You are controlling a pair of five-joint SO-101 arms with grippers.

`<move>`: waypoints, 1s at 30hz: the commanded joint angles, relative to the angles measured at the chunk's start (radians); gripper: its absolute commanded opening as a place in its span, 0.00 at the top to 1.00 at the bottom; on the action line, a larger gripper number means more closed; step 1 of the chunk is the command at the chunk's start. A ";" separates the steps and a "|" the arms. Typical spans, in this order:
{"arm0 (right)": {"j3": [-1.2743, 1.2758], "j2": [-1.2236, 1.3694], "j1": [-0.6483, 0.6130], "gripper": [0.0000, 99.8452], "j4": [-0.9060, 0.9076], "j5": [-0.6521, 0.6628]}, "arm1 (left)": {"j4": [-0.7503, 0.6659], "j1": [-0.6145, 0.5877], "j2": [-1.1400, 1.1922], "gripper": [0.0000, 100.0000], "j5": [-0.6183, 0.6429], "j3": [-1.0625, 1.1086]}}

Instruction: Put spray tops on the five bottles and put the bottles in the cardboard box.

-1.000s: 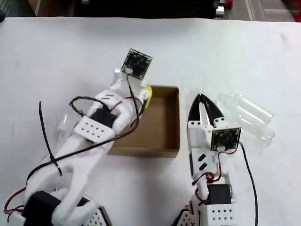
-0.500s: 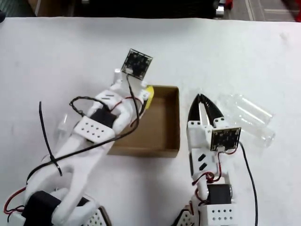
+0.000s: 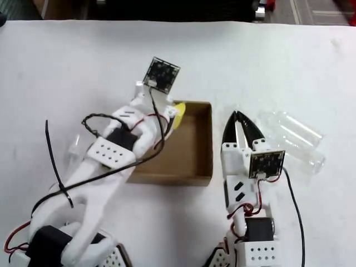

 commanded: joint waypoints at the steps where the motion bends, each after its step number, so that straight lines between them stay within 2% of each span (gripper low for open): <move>1: 0.009 -0.001 -0.001 0.99 -0.004 0.012 | 0.008 -0.004 -0.005 0.83 -0.006 -0.094; 9: 0.009 -0.001 -0.001 0.99 -0.004 0.012 | 0.012 -0.004 -0.005 0.83 -0.008 -0.206; 13: 0.009 -0.001 -0.001 0.99 -0.004 0.012 | 0.100 -0.002 -0.013 0.83 -0.008 -0.296; 21: 0.009 -0.001 -0.001 0.99 -0.004 0.012 | 0.470 0.087 -0.101 0.84 -0.023 -0.601; 25: 0.009 -0.001 -0.001 0.99 -0.004 0.012 | 0.667 0.117 -0.220 0.84 -0.138 -0.755; 30: 0.009 -0.001 -0.001 0.99 -0.004 0.012 | 0.959 0.096 -0.371 0.84 -0.250 -0.911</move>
